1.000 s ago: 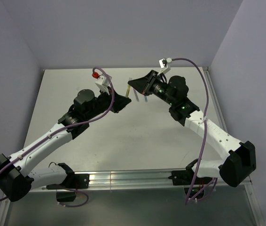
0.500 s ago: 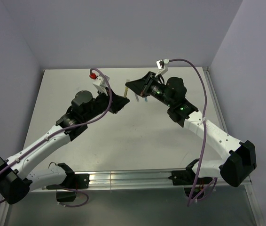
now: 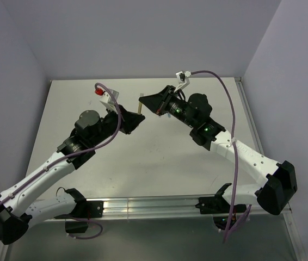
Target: Insert the pens into the pen caps
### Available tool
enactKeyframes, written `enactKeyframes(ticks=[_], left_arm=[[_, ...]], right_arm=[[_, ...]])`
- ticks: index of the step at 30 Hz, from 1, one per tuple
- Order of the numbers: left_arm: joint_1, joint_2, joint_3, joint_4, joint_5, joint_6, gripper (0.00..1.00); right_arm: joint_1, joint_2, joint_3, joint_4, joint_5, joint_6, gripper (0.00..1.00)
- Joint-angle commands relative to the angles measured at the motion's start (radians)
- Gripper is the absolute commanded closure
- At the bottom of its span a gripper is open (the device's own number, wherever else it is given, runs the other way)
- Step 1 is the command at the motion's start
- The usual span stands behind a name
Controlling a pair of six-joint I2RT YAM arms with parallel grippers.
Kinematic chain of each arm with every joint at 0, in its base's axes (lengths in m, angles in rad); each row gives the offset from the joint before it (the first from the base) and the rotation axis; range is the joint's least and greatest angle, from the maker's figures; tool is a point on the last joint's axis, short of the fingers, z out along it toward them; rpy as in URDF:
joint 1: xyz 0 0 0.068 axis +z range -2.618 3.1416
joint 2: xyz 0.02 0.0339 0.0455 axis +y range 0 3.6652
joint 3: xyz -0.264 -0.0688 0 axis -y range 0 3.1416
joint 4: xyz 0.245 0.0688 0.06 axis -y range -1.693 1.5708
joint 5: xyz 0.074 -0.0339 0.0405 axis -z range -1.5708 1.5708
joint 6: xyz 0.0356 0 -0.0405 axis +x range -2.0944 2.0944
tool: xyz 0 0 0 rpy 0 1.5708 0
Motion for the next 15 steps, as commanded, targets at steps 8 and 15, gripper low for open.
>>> enactKeyframes(ticks=[8, 15], left_arm=[[0.002, -0.151, -0.064, 0.067, -0.111, 0.015, 1.00], [0.000, -0.194, -0.103, 0.070, -0.125, 0.038, 1.00]], right_arm=[[0.138, -0.034, -0.060, 0.039, -0.077, -0.027, 1.00], [0.227, -0.035, -0.116, 0.065, -0.054, -0.049, 1.00]])
